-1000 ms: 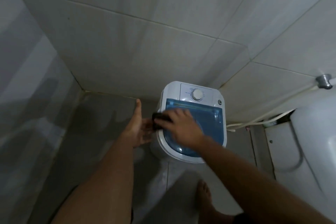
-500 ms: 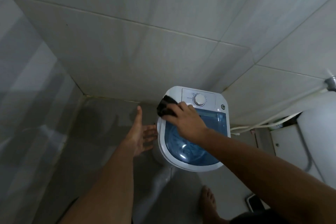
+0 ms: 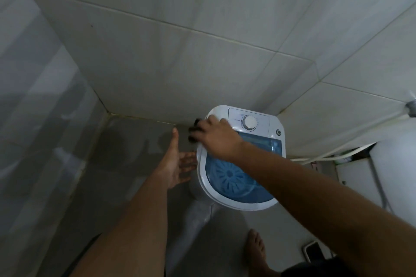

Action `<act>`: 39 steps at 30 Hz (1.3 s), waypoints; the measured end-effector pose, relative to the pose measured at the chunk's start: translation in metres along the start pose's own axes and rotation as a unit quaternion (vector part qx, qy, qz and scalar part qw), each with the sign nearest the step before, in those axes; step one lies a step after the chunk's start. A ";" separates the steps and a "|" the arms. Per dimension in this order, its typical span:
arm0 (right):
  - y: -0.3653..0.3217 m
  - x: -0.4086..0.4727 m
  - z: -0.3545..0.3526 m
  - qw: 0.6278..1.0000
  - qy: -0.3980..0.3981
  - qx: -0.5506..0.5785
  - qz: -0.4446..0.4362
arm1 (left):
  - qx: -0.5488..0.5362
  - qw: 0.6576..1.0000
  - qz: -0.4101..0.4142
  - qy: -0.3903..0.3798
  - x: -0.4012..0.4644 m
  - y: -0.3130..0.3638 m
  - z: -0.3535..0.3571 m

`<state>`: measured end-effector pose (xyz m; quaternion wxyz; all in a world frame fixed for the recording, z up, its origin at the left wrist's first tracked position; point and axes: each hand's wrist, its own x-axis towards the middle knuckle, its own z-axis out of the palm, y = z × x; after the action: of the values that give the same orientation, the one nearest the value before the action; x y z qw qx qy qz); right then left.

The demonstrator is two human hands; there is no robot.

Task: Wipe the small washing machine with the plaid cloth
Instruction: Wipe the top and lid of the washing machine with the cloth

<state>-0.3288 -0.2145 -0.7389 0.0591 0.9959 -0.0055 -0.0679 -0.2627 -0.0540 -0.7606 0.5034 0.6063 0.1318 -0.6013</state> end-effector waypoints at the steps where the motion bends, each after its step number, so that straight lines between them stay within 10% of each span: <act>1: -0.002 -0.007 -0.002 0.998 -0.026 -0.003 -0.059 | -0.007 1.000 -0.004 -0.006 0.001 0.000 0.000; 8: 0.044 0.052 -0.030 0.980 -0.066 0.019 0.189 | -0.015 1.000 -0.002 -0.016 0.003 0.001 0.000; 18: -0.016 -0.085 0.030 0.994 0.068 0.057 0.060 | 0.042 0.998 0.047 0.029 0.005 -0.007 0.014; 29: 0.020 -0.030 0.009 0.923 0.045 0.128 0.359 | 0.064 0.995 0.065 0.042 0.016 -0.008 0.015; 36: -0.028 -0.113 0.035 0.991 0.066 0.091 0.070 | 0.071 0.995 0.067 0.030 0.019 -0.008 0.012; 39: 0.019 -0.089 0.026 0.988 0.047 0.051 0.138 | 0.075 0.995 0.063 0.033 0.021 -0.008 0.012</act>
<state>-0.4208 -0.2347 -0.7499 0.0172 0.9895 -0.1432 -0.0116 -0.2705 -0.0691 -0.7797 0.4886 0.6687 0.0643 -0.5567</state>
